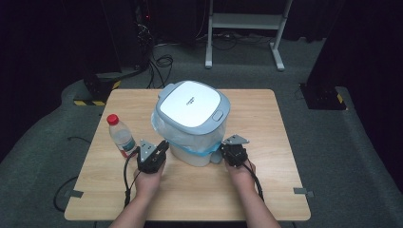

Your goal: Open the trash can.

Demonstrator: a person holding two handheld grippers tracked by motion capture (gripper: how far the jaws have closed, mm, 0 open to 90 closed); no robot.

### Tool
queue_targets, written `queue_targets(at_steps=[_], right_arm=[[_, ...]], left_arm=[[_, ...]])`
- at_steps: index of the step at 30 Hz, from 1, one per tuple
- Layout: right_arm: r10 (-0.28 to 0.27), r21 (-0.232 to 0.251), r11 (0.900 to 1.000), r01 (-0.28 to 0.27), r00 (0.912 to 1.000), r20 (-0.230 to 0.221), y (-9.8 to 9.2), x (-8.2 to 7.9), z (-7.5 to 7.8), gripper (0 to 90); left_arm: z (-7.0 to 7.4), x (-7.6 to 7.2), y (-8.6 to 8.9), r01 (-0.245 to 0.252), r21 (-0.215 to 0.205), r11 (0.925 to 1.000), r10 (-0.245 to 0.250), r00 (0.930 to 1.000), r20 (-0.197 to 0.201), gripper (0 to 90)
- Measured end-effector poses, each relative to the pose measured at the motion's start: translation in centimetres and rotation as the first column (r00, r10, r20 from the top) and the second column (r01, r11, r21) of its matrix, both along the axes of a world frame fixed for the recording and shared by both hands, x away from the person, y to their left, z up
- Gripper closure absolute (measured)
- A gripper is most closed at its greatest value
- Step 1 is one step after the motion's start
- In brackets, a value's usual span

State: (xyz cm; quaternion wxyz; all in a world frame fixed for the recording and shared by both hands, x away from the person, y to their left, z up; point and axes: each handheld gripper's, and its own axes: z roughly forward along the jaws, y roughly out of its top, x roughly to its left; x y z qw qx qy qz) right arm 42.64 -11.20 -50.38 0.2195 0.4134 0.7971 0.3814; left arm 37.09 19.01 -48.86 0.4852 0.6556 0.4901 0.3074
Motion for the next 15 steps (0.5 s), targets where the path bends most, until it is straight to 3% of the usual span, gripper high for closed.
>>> queue_targets(at_steps=[2,9,15], right_arm=[[0.040,-0.009,0.999,-0.040,0.9992,0.001,0.6,-2.0,0.1,90.0],[0.108,0.003,0.994,-0.108,0.9940,0.012,1.9,-5.7,-0.1,90.0],[0.155,0.003,0.988,-0.155,0.9878,0.016,2.9,-7.1,-0.1,90.0]], left_arm=[[0.2,0.8,0.1,0.002,-0.006,1.0000,-0.002,1.0000,-0.005,80.8],[0.5,2.5,-0.2,0.010,-0.005,0.9999,-0.010,0.9998,-0.019,80.9],[0.5,3.2,-0.5,0.025,0.000,0.9997,-0.025,0.9994,-0.024,80.7]])
